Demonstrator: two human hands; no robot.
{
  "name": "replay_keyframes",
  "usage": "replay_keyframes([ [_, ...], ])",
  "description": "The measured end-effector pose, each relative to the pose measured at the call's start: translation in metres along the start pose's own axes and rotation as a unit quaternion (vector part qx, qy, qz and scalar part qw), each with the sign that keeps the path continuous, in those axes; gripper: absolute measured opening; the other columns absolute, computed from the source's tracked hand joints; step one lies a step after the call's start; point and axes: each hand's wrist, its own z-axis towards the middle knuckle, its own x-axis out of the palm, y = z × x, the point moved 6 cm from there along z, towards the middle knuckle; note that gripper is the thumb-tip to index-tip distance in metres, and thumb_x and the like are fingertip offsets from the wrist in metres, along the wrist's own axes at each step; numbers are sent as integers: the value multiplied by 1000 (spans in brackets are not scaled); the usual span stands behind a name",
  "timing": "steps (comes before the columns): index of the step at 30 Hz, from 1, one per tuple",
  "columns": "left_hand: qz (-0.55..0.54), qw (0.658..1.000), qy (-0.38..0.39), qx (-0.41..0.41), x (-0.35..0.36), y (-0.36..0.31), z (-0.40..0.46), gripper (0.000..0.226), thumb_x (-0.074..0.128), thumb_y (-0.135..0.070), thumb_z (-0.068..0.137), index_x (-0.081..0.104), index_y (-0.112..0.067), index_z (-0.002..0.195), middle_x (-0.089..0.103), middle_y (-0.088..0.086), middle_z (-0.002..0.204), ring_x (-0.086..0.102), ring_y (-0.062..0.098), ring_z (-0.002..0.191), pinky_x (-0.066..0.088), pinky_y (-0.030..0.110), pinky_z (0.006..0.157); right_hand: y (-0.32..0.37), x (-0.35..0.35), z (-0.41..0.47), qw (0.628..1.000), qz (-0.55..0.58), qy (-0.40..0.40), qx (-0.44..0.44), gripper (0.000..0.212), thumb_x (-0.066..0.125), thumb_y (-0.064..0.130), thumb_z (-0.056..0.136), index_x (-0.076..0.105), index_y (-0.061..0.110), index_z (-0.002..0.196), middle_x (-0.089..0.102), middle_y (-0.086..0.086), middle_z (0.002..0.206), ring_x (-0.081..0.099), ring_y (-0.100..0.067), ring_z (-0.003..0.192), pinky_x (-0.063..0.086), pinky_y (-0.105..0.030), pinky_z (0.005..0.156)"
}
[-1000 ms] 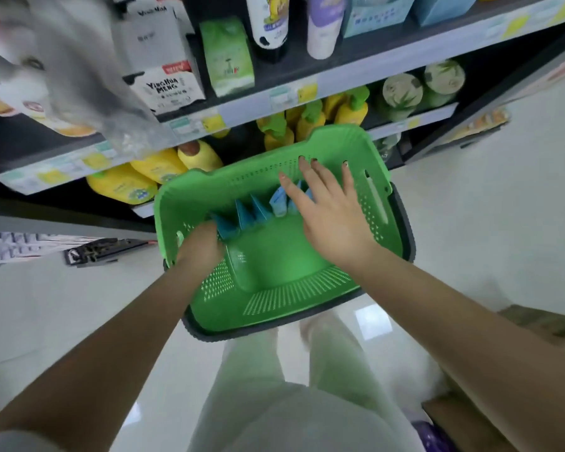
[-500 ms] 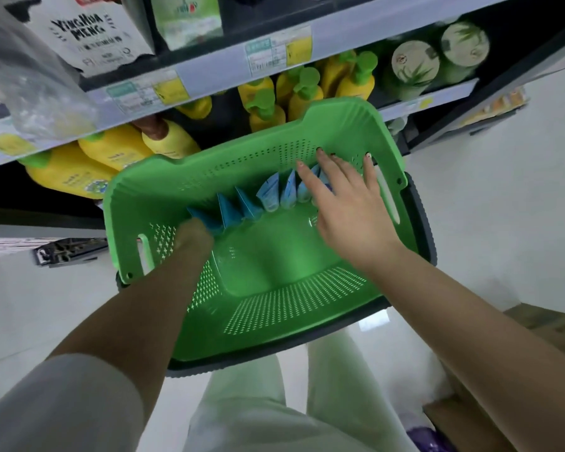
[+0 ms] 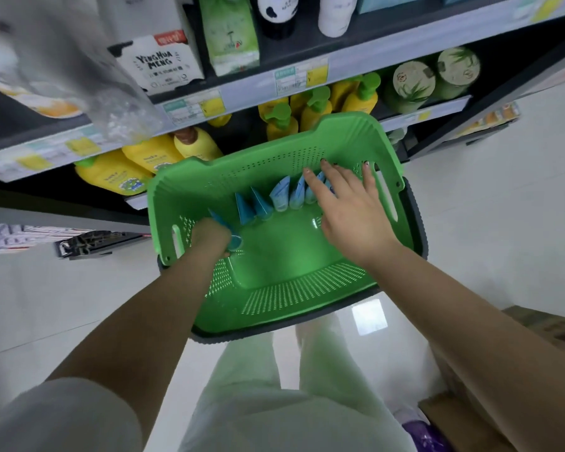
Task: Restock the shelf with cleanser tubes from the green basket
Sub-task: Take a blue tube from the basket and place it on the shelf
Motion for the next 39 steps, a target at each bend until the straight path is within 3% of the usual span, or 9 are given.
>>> replay_keyframes([
  [2,6,999,2,34,-7,0,-21,23,48,-2,91,55,8,111,60,19,81,52,18,39,34,19,26,5,-10,-3,1000,1,6,0,75,66,-2,72,39,10,141,43,-21,140,42,-36,128,14,-60,108],
  [10,-30,979,-9,203,-68,-13,-122,18,42,-12,91,49,-7,75,46,11,60,60,19,48,47,27,45,29,-54,-10,999,27,43,-5,77,56,2,81,21,14,148,28,-16,150,26,-31,138,6,-54,113],
  [16,-150,936,-68,311,-133,-43,-232,28,49,-8,83,46,-11,56,47,0,45,43,7,23,52,38,51,63,-87,-11,937,312,159,27,107,79,27,72,7,17,150,20,-11,153,31,-26,136,30,-34,109],
  [19,-218,902,-84,362,-161,-54,-284,30,50,-5,82,46,-14,54,46,-2,33,45,10,25,45,33,45,86,-114,-4,920,372,123,7,102,84,36,61,29,13,143,40,-10,142,42,-24,128,36,-37,106],
  [23,-274,854,-89,433,-198,-62,-341,29,50,-3,85,47,-11,57,46,-2,43,46,10,27,39,19,34,91,-166,7,886,461,-15,41,51,82,21,61,50,19,101,60,-4,99,58,-19,90,46,-31,74],
  [27,-310,793,-85,517,-229,-64,-382,29,49,-13,92,51,-7,65,52,-4,46,49,11,33,46,25,44,104,-222,6,865,495,-75,12,32,73,30,63,49,28,85,59,7,80,52,-5,72,41,-18,62],
  [29,-319,770,-107,543,-242,-61,-394,24,49,-16,93,54,-9,70,55,-2,55,53,11,42,50,27,46,110,-246,7,855,512,-83,0,31,73,16,71,47,32,79,55,13,74,50,6,63,38,-10,57],
  [34,-274,731,-225,583,-280,-48,-403,17,56,-14,88,55,-31,87,59,-5,85,54,4,72,46,18,62,131,-301,14,822,561,-86,-39,54,71,31,65,51,23,114,65,5,102,62,-6,90,51,-27,78],
  [39,-251,696,-252,624,-323,-47,-421,27,56,-26,85,54,-34,110,60,-9,105,58,2,95,51,25,74,155,-367,22,748,651,-80,-105,31,68,20,69,58,29,96,66,10,94,64,0,85,52,-22,77],
])
